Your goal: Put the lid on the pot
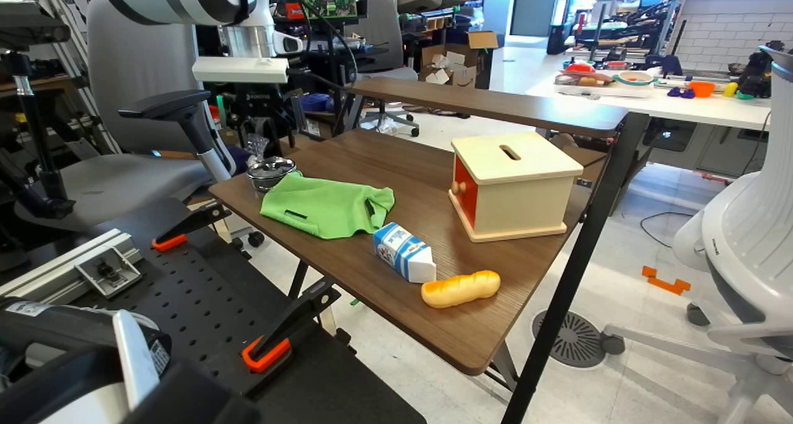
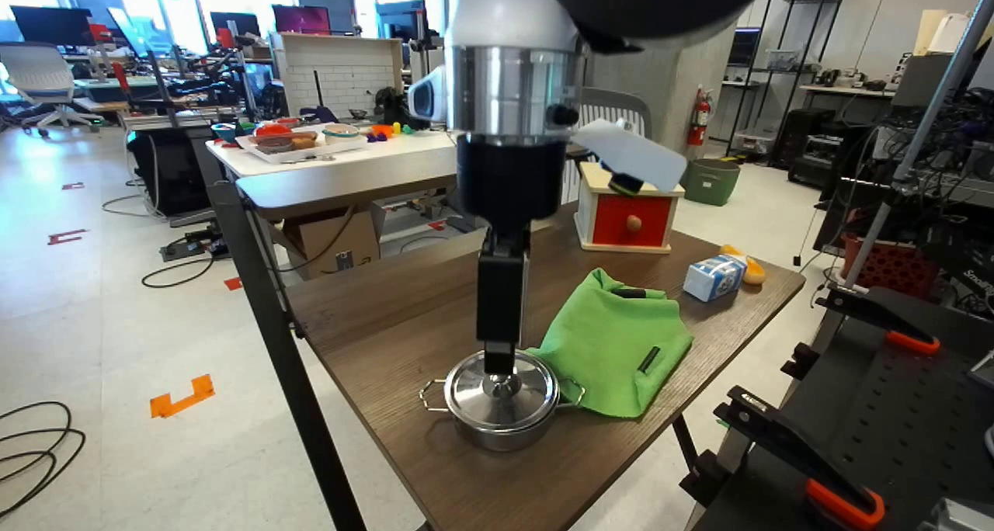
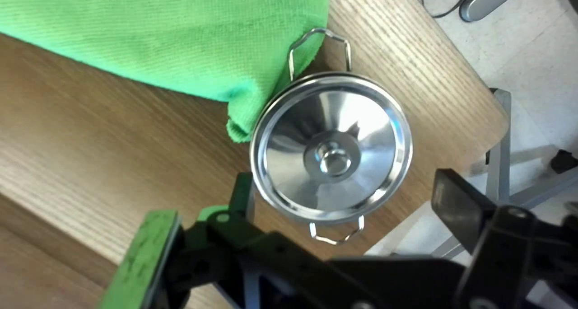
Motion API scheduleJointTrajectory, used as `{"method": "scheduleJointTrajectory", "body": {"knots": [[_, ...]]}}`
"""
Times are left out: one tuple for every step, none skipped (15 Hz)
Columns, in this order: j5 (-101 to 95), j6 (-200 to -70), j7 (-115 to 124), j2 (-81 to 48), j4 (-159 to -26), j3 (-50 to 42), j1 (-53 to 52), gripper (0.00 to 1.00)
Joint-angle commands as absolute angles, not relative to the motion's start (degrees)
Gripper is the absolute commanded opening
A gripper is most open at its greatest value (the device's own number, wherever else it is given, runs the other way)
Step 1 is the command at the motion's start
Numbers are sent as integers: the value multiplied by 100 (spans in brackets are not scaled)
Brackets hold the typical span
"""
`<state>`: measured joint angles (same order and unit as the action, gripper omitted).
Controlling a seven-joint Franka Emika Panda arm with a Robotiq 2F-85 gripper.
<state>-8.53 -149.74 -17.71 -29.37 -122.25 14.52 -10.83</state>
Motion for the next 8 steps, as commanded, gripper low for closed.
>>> {"method": "scheduleJointTrajectory", "body": {"knots": [[-529, -14948, -2134, -2289, -12549, 1738, -760, 100], [-286, -14913, -2621, -2325, -12543, 1991, -555, 100], [-608, -14961, -2085, -2506, -12353, 1613, -893, 100], [-452, -14961, -2315, -2434, -12402, 1738, -794, 100], [-381, -14962, -2422, -2404, -12436, 1808, -740, 100], [-366, -14963, -2466, -2403, -12455, 1837, -718, 100], [-365, -14963, -2478, -2403, -12471, 1845, -711, 100], [-366, -14963, -2483, -2403, -12482, 1846, -710, 100]]}}
